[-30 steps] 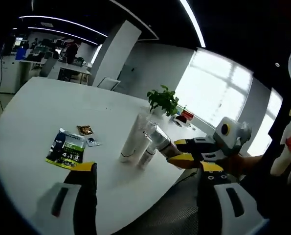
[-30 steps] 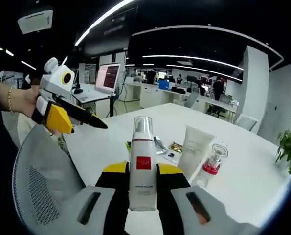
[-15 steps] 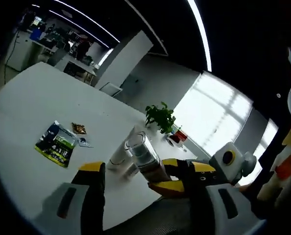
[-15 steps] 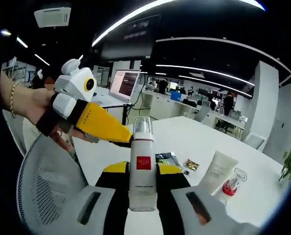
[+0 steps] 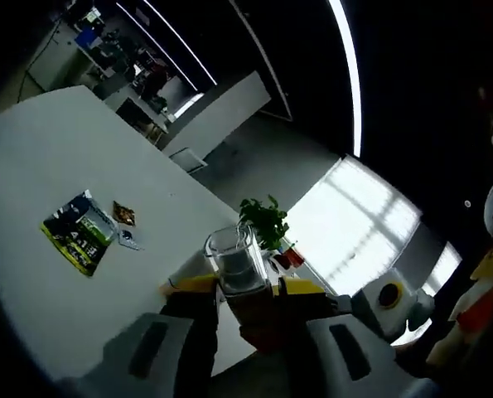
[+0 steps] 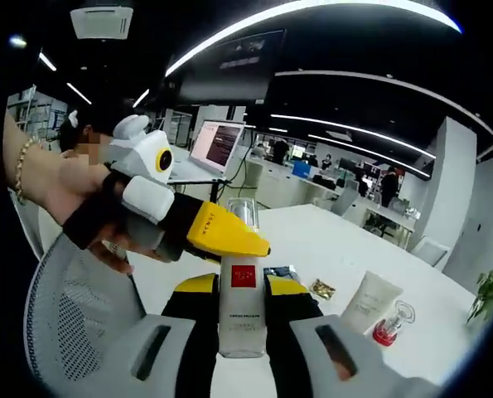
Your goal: Arrange the skincare products in the storage area until every visible bottle or jar stands upright without overlapping.
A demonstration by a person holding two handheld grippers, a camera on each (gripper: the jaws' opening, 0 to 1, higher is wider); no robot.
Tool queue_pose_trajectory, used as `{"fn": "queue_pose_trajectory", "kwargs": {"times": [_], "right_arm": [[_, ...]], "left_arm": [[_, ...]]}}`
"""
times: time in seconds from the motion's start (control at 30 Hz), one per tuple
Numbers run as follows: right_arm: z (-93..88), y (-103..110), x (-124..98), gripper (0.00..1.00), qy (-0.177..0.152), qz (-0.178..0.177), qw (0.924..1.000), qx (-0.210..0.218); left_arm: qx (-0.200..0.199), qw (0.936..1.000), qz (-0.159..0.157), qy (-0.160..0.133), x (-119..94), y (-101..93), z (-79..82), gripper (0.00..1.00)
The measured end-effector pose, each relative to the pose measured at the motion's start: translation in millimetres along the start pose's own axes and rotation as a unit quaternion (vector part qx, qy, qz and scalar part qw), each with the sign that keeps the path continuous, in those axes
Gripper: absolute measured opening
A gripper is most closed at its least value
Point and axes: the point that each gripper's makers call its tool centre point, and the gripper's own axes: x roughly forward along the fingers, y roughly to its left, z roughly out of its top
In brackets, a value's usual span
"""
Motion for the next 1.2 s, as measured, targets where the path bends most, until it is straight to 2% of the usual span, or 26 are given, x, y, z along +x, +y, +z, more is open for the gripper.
{"fn": "queue_pose_trajectory", "kwargs": {"times": [0.07,0.13,0.17,0.23,0.3,0.37,0.43,0.5,0.53,0.57,0.6,0.63,0.67,0.73,0.8,0.83,0.87,0.9,0.93,0.97,1.0,1.07,1.1,1.2], "right_arm": [[-1.3,-1,0,0.20,0.003,0.000,1.0000,0.001],[-4.0,-2,1,0.20,0.008,-0.001,1.0000,-0.001],[-4.0,-1,1,0.20,0.001,0.001,0.9996,0.029],[-2.6,-2,1,0.21,-0.010,0.005,0.9985,0.054],[-3.2,0,1,0.21,-0.007,0.008,0.9984,0.055],[-2.8,3,1,0.21,-0.014,0.013,0.9978,0.063],[-0.9,4,0,0.21,-0.022,0.024,0.9965,0.077],[0.4,12,0,0.23,-0.026,0.061,0.9916,0.111],[3.1,9,0,0.23,-0.035,0.060,0.9893,0.128],[8.0,16,-1,0.24,-0.055,0.096,0.9809,0.160],[7.7,19,-2,0.24,-0.059,0.123,0.9731,0.185],[7.2,16,-2,0.25,-0.063,0.130,0.9729,0.181],[7.3,20,-4,0.25,-0.066,0.169,0.9667,0.181],[10.2,22,-7,0.25,-0.062,0.212,0.9566,0.190],[17.2,24,-12,0.24,-0.068,0.256,0.9442,0.196],[20.4,21,-13,0.24,-0.074,0.264,0.9418,0.194],[25.1,22,-17,0.24,-0.075,0.293,0.9296,0.210],[26.9,21,-17,0.24,-0.075,0.303,0.9261,0.212],[30.9,20,-18,0.23,-0.081,0.318,0.9224,0.203],[30.5,21,-19,0.23,-0.076,0.327,0.9232,0.187],[32.8,22,-18,0.25,-0.074,0.330,0.9257,0.171],[35.8,28,-17,0.27,-0.065,0.344,0.9256,0.143],[40.8,31,-19,0.27,-0.070,0.358,0.9206,0.139],[45.4,37,-21,0.23,-0.070,0.370,0.9178,0.125]], "left_arm": [[-0.010,0.9999,0.007,0.007,2,3.3,-2.2,0.18],[-0.003,0.9999,0.006,0.008,2,2.7,-2.6,0.18],[0.000,0.9999,0.008,0.007,2,2.3,-1.6,0.18],[-0.008,0.9999,0.003,0.011,3,-0.3,0.5,0.17],[-0.015,0.9994,0.011,0.030,3,1.0,-1.8,0.16],[-0.009,0.9994,0.006,0.033,3,-0.5,0.3,0.16],[0.006,0.9987,-0.002,0.051,2,-3.1,0.0,0.15],[0.037,0.9964,-0.018,0.075,-1,-8.0,-0.9,0.15],[0.053,0.9948,-0.026,0.083,-1,-11.1,-0.1,0.15],[0.063,0.9932,-0.039,0.090,-2,-16.2,1.1,0.15],[0.089,0.9894,-0.047,0.104,-4,-18.7,0.5,0.15],[0.113,0.9849,-0.053,0.120,-6,-20.5,-1.5,0.15],[0.133,0.9800,-0.065,0.133,-7,-25.6,-1.7,0.15],[0.162,0.9707,-0.082,0.158,-9,-32.9,-4.2,0.14],[0.180,0.9639,-0.098,0.170,-11,-39.2,-3.1,0.14],[0.186,0.9616,-0.108,0.170,-11,-43.1,-1.3,0.14],[0.192,0.9596,-0.114,0.171,-12,-47.0,1.2,0.14],[0.193,0.9573,-0.121,0.178,-13,-49.8,0.6,0.14],[0.211,0.9503,-0.134,0.186,-13,-54.1,0.6,0.14],[0.219,0.9471,-0.138,0.189,-13,-56.4,0.7,0.14],[0.235,0.9412,-0.146,0.194,-14,-59.4,0.3,0.14],[0.255,0.9327,-0.156,0.202,-14,-66.6,0.2,0.14],[0.273,0.9240,-0.164,0.212,-15,-70.4,-1.7,0.14],[0.303,0.9094,-0.177,0.224,-17,-76.0,-3.0,0.14]]}}
